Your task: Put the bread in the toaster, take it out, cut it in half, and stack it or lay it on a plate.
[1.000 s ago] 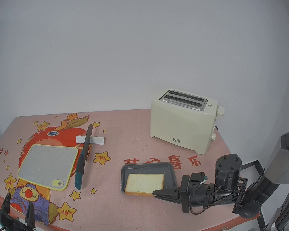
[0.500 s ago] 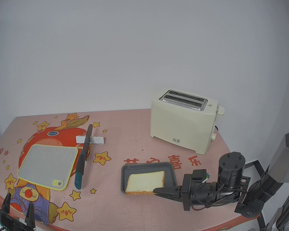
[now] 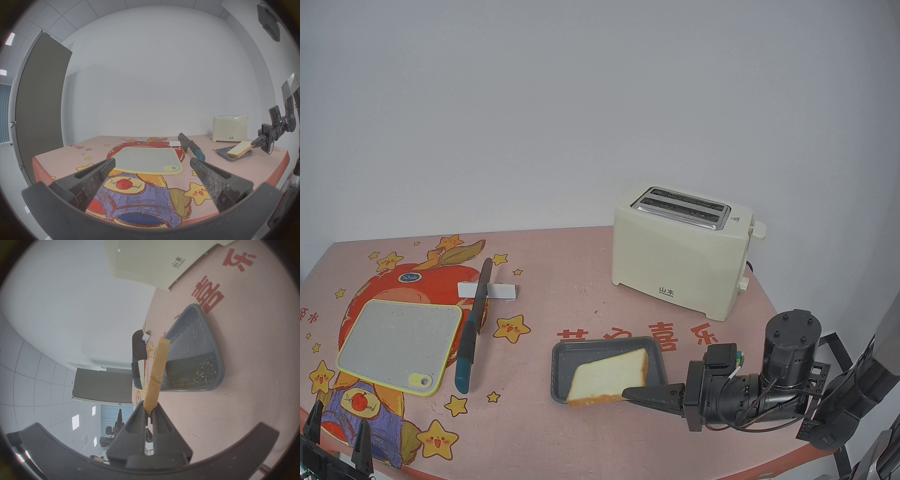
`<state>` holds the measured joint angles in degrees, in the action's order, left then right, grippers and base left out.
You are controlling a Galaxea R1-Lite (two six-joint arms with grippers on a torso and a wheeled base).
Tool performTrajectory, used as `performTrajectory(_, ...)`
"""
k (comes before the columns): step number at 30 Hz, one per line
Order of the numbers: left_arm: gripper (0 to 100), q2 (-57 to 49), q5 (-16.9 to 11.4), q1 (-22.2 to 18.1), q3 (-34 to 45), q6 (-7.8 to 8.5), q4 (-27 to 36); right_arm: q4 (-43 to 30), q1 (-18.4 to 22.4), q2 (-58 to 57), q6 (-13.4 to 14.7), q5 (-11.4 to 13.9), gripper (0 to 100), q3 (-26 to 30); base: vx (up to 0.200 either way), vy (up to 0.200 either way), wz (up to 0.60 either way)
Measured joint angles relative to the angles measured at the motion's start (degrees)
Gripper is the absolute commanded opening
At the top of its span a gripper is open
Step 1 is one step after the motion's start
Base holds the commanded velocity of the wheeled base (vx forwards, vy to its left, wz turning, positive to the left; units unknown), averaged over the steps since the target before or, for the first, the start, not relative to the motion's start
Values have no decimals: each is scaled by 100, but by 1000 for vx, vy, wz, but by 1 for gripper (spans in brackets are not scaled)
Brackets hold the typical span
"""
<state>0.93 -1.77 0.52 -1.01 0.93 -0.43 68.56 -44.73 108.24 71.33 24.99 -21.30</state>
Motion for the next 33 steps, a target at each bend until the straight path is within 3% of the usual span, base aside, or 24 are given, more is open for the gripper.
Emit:
performTrajectory(14, 100, 0, 0, 0, 0, 2, 0, -84, 0, -386, -1492, -490, 0, -15, 0, 0, 0)
performTrajectory(16, 100, 0, 0, 0, 0, 2, 0, -79, -4, -413, -1818, -516, 0, 9, 0, 0, 0)
performTrajectory(26, 100, 0, 0, 0, 0, 2, 0, -82, 20, -645, -2215, -564, 0, 79, 0, 0, 0)
performTrajectory(30, 100, 0, 0, 0, 0, 2, 0, -88, 83, -763, -2625, -655, 0, 94, 0, 0, 0)
performTrajectory(32, 100, 0, 0, 0, 0, 2, 0, -93, 140, -859, -3016, -841, 0, 110, 0, 0, 0)
performTrajectory(33, 100, 0, 0, 0, 0, 2, 0, -93, 151, -881, -3061, -861, 0, 110, 0, 0, 0)
